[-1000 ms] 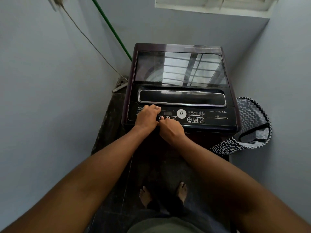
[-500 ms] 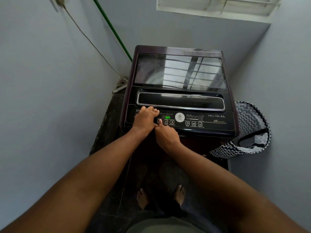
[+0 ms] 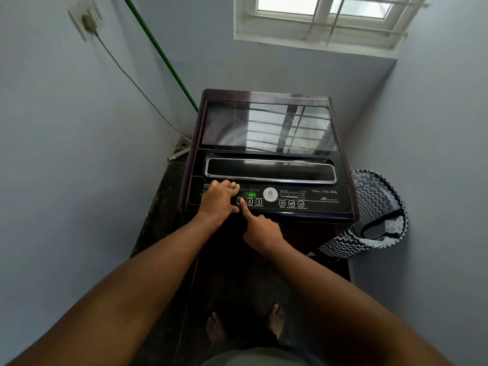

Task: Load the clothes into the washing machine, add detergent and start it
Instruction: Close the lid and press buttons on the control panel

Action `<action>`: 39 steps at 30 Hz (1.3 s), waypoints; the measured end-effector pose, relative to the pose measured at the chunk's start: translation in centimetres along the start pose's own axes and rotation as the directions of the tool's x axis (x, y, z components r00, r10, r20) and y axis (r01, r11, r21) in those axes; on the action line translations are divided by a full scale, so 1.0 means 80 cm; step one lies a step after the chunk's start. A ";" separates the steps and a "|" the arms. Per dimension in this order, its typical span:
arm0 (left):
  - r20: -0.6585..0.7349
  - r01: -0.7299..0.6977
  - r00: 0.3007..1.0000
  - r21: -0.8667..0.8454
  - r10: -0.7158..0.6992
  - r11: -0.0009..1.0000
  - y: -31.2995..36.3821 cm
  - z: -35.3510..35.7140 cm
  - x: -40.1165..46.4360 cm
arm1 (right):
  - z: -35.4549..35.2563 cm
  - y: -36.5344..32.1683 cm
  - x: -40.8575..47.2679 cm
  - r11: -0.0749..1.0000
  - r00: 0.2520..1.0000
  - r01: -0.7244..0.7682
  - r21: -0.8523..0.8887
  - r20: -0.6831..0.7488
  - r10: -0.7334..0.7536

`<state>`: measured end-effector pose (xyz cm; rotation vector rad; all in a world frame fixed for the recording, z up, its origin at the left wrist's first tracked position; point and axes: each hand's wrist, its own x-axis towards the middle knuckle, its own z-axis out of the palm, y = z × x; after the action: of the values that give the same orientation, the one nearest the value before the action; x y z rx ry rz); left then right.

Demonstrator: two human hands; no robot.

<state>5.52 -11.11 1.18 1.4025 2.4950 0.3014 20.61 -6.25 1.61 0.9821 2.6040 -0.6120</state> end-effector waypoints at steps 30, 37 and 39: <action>0.042 -0.009 0.999 0.202 0.000 0.979 0.019 -0.001 -0.002 | -0.025 0.015 0.006 0.988 0.998 0.017 -0.152 -0.050 -0.025; 0.055 -0.011 0.998 0.250 -0.003 0.968 0.024 -0.004 0.004 | -0.014 0.026 -0.004 0.996 0.998 -0.018 -0.085 -0.056 0.013; 0.062 -0.012 0.998 0.254 -0.003 0.967 0.025 -0.005 0.006 | -0.013 0.025 -0.001 0.998 0.999 -0.015 -0.066 -0.050 0.012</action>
<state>6.73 -9.73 2.13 1.4853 2.5504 -0.0646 21.94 -4.43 2.02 1.0052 2.6401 -0.5009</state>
